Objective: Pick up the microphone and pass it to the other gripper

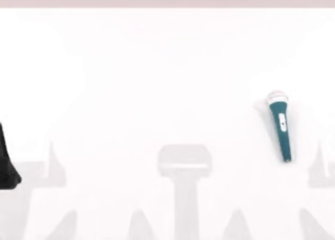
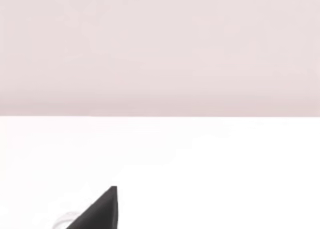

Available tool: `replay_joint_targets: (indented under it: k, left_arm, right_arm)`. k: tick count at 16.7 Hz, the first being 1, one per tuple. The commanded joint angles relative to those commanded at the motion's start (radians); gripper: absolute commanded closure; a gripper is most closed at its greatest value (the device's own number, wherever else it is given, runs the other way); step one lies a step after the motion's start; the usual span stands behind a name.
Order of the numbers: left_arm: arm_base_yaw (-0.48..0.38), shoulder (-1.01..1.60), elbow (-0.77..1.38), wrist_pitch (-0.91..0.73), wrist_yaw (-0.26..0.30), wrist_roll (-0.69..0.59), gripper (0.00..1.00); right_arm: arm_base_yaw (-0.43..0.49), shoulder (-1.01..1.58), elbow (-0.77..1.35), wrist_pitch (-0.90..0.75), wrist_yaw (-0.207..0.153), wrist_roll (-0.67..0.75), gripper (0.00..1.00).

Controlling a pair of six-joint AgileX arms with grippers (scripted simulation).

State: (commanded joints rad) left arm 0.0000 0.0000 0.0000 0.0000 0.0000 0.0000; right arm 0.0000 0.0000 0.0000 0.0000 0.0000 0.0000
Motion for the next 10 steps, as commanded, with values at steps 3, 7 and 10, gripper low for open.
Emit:
replay_joint_targets:
  k: [3, 7, 10]
  left_arm:
    - [0.0, 0.0, 0.0, 0.0, 0.0, 0.0, 0.0]
    - [0.0, 0.0, 0.0, 0.0, 0.0, 0.0, 0.0]
    - [0.0, 0.0, 0.0, 0.0, 0.0, 0.0, 0.0]
  right_arm:
    - [0.003, 0.01, 0.01, -0.007, 0.0, 0.003, 0.0]
    - [0.041, 0.159, 0.146, -0.101, 0.002, 0.042, 0.0]
    - [0.085, 0.381, 0.315, -0.224, 0.009, 0.091, 0.0]
